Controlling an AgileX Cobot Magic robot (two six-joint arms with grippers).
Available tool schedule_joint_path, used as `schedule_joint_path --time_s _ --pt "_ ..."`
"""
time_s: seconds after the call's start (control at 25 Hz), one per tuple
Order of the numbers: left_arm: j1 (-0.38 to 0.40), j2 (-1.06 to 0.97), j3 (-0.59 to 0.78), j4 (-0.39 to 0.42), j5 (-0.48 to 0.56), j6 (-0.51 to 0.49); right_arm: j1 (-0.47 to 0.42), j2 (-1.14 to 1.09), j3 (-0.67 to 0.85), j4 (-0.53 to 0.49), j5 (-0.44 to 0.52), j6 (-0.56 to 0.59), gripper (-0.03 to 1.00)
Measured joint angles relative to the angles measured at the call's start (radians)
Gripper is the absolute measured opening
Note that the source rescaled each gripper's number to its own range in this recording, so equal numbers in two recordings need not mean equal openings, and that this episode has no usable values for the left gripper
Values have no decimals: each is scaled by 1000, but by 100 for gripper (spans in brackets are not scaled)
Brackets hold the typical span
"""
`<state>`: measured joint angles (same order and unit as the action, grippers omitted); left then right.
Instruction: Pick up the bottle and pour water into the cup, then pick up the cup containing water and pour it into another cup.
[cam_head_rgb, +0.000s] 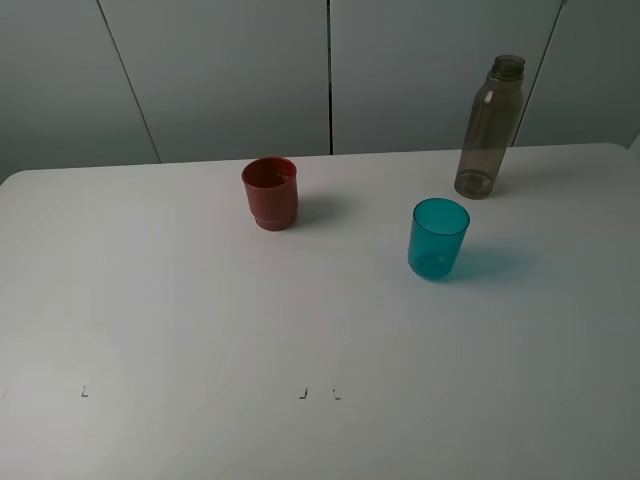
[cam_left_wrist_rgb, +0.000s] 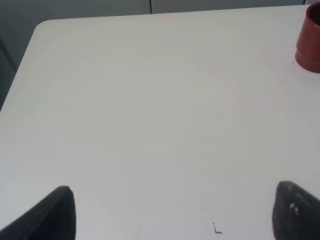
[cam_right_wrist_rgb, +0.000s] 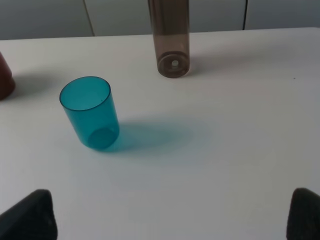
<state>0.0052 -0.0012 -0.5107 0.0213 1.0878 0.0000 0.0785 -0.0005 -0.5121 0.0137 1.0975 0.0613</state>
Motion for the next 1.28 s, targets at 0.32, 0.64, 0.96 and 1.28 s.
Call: schedule_joint_path --time_s 0.32,0.64,0.96,1.28 --pt "0 0 0 0 0 0 0 0 0 0 0 -2 100" --pt "0 0 0 0 0 7 0 0 0 0 0 -2 100" --pt "0 0 0 0 0 7 0 0 0 0 0 -2 100" --pt "0 0 0 0 0 7 0 0 0 0 0 -2 100"
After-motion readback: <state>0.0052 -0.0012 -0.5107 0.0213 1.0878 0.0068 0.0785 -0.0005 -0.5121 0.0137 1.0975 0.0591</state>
